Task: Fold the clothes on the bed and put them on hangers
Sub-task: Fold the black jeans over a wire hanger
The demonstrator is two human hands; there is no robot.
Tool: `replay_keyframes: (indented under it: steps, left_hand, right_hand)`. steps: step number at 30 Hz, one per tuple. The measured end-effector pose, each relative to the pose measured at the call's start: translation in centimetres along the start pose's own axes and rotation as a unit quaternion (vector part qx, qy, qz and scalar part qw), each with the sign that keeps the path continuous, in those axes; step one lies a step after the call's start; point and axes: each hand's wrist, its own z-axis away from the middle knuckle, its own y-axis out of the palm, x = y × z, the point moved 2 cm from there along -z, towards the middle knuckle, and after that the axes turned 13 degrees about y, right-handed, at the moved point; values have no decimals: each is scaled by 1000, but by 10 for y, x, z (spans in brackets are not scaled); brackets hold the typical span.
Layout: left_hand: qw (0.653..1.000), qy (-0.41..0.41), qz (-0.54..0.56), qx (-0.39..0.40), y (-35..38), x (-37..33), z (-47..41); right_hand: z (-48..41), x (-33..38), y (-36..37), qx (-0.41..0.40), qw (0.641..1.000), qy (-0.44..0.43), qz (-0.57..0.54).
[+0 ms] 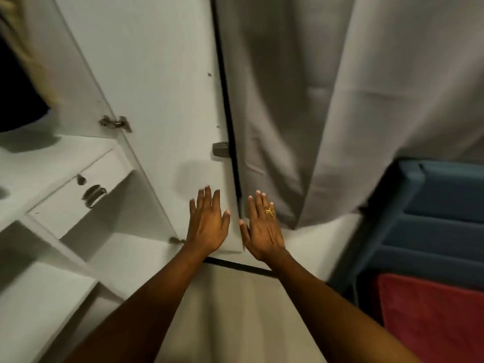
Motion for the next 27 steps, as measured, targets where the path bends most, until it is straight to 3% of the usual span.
replay_keyframes:
  steps: [8,14,19,27]
  left_hand:
    - [967,198,74,140,97,-159,111]
    - [884,408,81,215,123,-301,218]
    - [807,537,93,227,113,-402,315]
    - [710,648,94,260,98,-513,523]
  right_hand:
    - [234,-125,-8,20,964,261,33]
    - [427,-184,-38,-22,888,457,30]
    - [574,-201,-62,-84,822,562,21]
    - [820,-186,-73,-120,727,676,2]
